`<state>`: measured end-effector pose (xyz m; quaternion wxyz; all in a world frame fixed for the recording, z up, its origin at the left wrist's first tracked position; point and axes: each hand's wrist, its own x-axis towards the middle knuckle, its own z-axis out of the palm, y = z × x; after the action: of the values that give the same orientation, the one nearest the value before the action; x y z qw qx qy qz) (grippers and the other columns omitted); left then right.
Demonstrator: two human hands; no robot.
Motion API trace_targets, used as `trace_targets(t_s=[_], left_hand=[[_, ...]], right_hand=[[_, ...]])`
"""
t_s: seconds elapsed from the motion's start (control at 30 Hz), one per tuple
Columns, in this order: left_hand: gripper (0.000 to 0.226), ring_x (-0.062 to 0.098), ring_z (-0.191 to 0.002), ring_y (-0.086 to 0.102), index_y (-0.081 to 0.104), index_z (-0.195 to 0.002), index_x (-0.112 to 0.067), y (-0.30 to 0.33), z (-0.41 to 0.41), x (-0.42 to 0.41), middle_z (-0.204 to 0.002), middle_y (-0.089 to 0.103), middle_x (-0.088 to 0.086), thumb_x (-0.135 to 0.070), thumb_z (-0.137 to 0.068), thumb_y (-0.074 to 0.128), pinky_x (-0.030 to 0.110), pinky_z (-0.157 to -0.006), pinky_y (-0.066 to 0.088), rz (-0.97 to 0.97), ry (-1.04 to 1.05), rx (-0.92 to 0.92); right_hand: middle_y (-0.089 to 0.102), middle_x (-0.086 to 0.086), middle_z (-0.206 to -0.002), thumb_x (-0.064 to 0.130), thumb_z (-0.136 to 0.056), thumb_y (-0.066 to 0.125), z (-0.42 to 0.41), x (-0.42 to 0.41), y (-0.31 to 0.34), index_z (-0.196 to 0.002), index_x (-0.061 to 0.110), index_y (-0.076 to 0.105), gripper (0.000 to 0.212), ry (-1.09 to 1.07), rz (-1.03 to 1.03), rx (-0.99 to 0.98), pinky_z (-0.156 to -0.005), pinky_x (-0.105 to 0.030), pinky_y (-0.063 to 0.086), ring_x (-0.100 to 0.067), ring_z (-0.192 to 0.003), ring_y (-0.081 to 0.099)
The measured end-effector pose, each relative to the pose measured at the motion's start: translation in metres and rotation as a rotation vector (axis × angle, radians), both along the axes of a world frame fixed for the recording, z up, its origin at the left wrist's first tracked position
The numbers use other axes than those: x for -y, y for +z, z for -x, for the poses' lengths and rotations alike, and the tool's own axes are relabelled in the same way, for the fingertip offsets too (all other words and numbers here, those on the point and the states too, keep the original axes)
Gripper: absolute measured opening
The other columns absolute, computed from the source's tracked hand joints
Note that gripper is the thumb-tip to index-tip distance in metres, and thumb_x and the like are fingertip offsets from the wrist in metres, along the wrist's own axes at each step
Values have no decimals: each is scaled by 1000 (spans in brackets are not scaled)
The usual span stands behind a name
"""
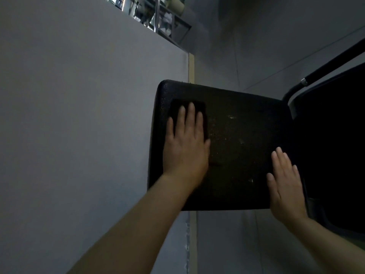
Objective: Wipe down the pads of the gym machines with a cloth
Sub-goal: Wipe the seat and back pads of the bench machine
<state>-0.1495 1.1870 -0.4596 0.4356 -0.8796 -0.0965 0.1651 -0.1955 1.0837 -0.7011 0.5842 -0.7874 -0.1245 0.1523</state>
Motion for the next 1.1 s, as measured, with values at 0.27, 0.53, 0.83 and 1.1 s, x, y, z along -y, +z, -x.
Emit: trace_targets(t_s=[0.27, 0.53, 0.83, 1.1], left_hand=[[64, 33, -143, 16, 28, -145, -4, -16, 105, 27, -155, 19, 18, -38, -90, 27, 48, -115, 6, 144, -17, -78], [63, 31, -144, -14, -9, -148, -10, -29, -32, 8, -156, -17, 15, -44, -100, 15, 48, -115, -5, -42, -14, -50], [65, 30, -144, -17, -14, -147, -7, -31, 3, 26, -155, -22, 16, -43, -100, 14, 47, -115, -7, -46, 51, -50], [66, 30, -144, -16, -15, -146, -7, -29, 44, 34, -155, -22, 15, -44, -100, 15, 46, -114, -9, -29, 41, -75]], right_hand=[[4, 6, -157, 45, -94, 12, 0, 1, 4, -148, 17, 8, 61, -7, -5, -9, -116, -23, -7, 0, -143, -5], [2, 8, -156, 43, -95, 12, 0, 0, 2, -147, 19, 6, 58, -20, -20, 4, -116, -24, -6, -1, -143, -4], [-2, 12, -154, 43, -96, 13, 1, 0, 4, -150, 17, 10, 59, -30, -22, -10, -116, -23, -9, 1, -141, -7], [-3, 12, -155, 46, -93, 7, 1, 1, 6, -150, 17, 10, 64, -17, -7, -17, -115, -23, -10, 0, -141, -8]])
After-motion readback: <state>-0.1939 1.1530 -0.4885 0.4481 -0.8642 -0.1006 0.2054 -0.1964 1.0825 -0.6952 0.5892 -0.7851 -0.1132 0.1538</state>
